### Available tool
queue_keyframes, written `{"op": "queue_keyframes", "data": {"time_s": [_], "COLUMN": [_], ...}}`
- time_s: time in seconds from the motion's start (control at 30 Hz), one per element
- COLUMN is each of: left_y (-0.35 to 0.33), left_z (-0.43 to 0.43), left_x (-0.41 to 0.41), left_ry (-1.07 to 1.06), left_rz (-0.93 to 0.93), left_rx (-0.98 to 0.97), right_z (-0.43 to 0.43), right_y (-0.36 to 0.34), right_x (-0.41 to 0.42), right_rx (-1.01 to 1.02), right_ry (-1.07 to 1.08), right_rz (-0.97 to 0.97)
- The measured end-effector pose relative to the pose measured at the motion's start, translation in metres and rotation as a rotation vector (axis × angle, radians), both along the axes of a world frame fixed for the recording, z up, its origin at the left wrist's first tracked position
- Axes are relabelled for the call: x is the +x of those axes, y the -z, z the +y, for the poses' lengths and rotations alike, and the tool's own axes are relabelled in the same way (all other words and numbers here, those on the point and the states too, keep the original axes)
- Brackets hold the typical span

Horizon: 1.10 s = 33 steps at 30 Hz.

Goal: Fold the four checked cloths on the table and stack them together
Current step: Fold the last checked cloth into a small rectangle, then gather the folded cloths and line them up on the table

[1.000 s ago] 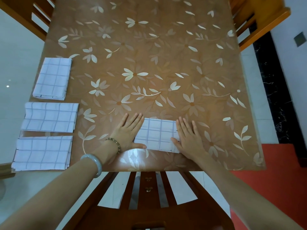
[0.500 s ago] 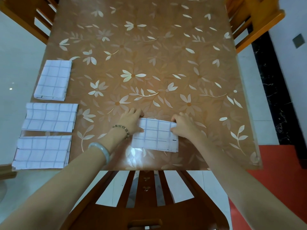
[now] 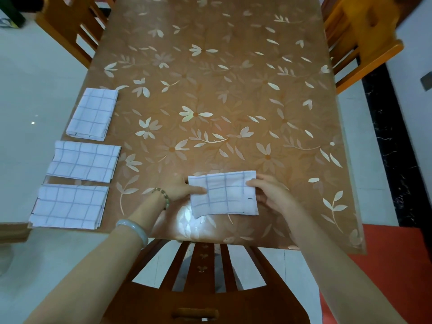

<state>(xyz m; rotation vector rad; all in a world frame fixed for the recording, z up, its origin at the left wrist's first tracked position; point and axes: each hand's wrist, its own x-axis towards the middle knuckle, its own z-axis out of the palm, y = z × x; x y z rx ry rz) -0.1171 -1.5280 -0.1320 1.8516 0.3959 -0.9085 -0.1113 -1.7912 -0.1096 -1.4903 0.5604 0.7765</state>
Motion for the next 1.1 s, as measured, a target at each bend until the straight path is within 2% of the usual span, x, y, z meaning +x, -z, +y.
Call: {"op": "queue_keyframes", "data": {"time_s": [0.07,0.13,0.33,0.47,0.67,1.1], "left_y": [-0.01,-0.022,-0.041,-0.055,-0.074,-0.117], "left_z": [0.0,-0.004,-0.002,-0.001,0.026,0.109], "left_x": [-0.012,-0.021,-0.033,-0.043,-0.069,-0.175], "left_ry": [-0.233,-0.381,-0.572,-0.67,-0.748,-0.979], "left_rz": [0.046,0.054,-0.023,-0.109,-0.175,-0.284], "left_rx": [-0.218,-0.367,-0.392,-0.423,-0.53,-0.635], "right_z": [0.006,0.013,0.03,0.043,0.062,0.155], "right_y": [-0.002,-0.005,-0.025,-0.04,-0.059,-0.113], "right_x": [-0.001,-0.001,0.005,0.004,-0.003,-0.071], "right_rx": [0.093,0.097,0.165,0.089,0.065,0.043], "right_ry": [0.066,0.052,0.028,-0.047,-0.026,-0.208], "right_rz": [0.048,0.042,-0.044,-0.11,-0.16,-0.246]}}
